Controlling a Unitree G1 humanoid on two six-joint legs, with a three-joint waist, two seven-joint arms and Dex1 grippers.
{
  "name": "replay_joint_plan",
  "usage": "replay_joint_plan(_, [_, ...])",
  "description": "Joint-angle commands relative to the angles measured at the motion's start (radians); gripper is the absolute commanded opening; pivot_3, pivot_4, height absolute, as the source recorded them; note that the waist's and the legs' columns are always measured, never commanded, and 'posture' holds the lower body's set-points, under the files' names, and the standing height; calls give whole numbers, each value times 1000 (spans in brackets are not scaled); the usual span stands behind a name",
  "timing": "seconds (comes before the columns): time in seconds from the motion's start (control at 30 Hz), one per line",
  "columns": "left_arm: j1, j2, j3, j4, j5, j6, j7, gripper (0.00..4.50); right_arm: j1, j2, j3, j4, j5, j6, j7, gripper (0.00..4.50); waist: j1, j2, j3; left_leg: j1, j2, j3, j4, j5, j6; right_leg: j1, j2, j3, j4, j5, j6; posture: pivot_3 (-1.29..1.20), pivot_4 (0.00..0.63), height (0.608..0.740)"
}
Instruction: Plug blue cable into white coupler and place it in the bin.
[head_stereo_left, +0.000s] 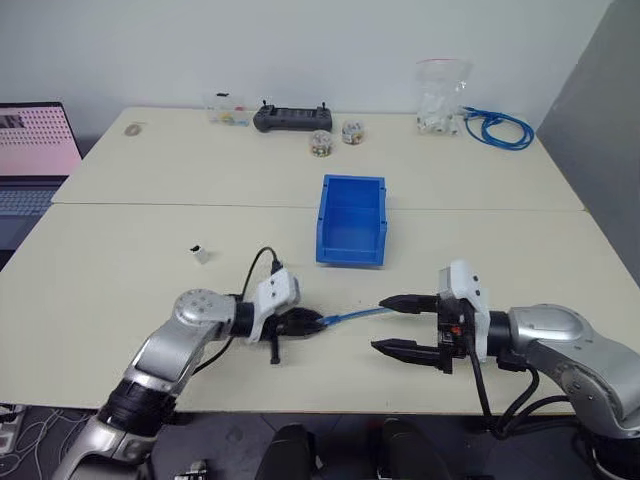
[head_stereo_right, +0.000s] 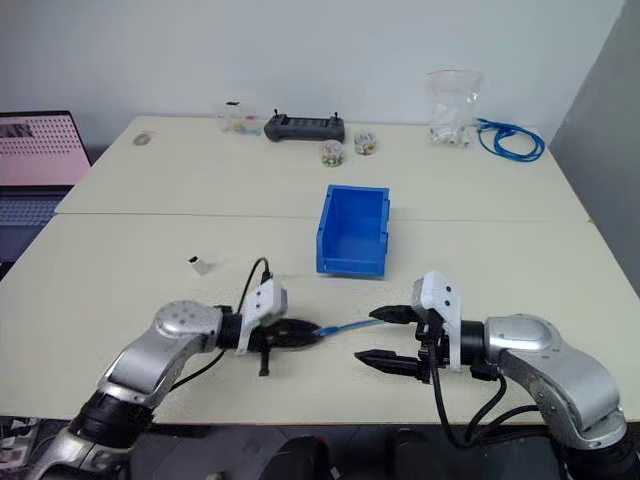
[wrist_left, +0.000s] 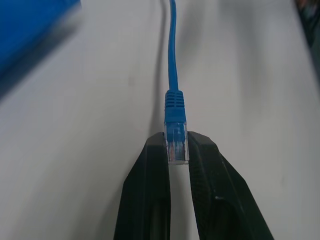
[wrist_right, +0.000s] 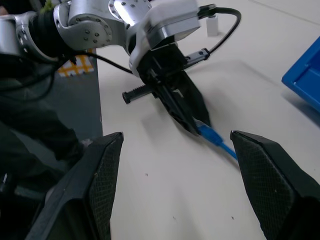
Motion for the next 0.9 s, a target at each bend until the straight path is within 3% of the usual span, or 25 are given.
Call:
replay_joint_plan(0.03, [-58,-22,131,-69,-225,232,33,230,16,38,-53,-64,126,44,-93,3610,-5,0,0,0,0,0,0,0,0,0,0,0,0,0,0,0,150,740])
replay_joint_plan(0.23, [-105,-34,263,-114,-539,520,80,230,-1,100,-85,-36,244,63,-218,3610,-15,0,0,1,0,0,-1,0,0,0,0,1,1,0,0,0,150,740])
replay_joint_plan(0.4, [-108,-33,325,-125,-712,656,147,230,-62,129,-112,22,357,73,-289,3610,-14,0,0,2,0,1,0,0,0,0,0,1,1,0,0,0,150,740])
replay_joint_plan(0.83, [-84,-31,333,-154,-826,663,252,230,-119,124,-94,87,583,74,-391,3610,-13,0,0,1,0,1,-1,0,0,0,0,2,1,0,0,0,150,740])
replay_joint_plan(0.9, [-78,-28,330,-159,-831,660,255,230,-125,124,-84,94,595,73,-396,3266,-13,0,0,1,0,2,-1,0,0,0,0,2,1,0,0,0,150,740])
